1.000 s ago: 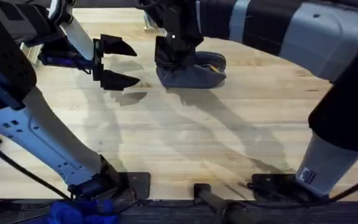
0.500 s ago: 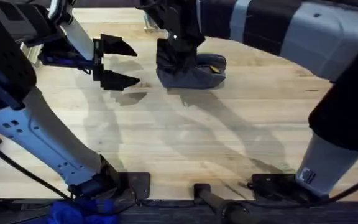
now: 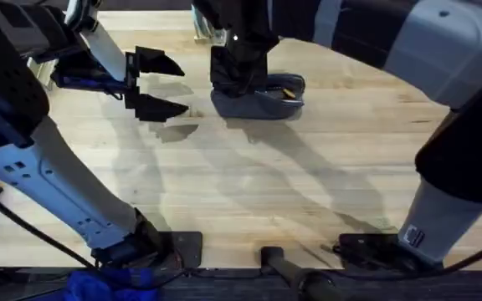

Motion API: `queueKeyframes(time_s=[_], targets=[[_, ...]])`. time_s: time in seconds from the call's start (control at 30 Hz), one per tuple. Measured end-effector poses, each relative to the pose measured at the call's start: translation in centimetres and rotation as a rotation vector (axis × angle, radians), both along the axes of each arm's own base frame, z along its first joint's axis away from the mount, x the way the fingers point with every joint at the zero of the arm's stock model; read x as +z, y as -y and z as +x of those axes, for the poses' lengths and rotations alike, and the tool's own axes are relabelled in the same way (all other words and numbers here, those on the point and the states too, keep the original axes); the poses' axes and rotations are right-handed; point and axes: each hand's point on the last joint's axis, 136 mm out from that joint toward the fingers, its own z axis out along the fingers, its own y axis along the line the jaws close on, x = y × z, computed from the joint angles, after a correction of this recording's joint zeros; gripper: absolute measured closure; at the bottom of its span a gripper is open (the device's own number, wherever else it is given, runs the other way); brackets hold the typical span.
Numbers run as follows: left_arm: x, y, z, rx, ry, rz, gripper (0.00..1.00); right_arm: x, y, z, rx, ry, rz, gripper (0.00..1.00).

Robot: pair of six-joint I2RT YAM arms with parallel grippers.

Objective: Unzip the bag, pick up the pens from the table one at a time and place them inside, then zip the bag closed.

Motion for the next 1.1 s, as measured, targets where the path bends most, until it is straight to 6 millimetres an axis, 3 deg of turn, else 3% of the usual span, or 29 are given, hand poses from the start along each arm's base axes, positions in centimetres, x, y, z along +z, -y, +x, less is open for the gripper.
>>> queueKeyframes(time_s=[0.47, 1.1], targets=[[1.4, 0.6, 1.0, 0.040, 0.042, -0.081, 0.008, -0.1, 0.2, -0.2, 0.015, -0.004, -0.010, 0.970], [0.2, 6.5, 1.6, -0.132, 0.101, -0.030, 0.006, -0.1, 0.2, -0.2, 0.019, -0.004, -0.011, 0.970]])
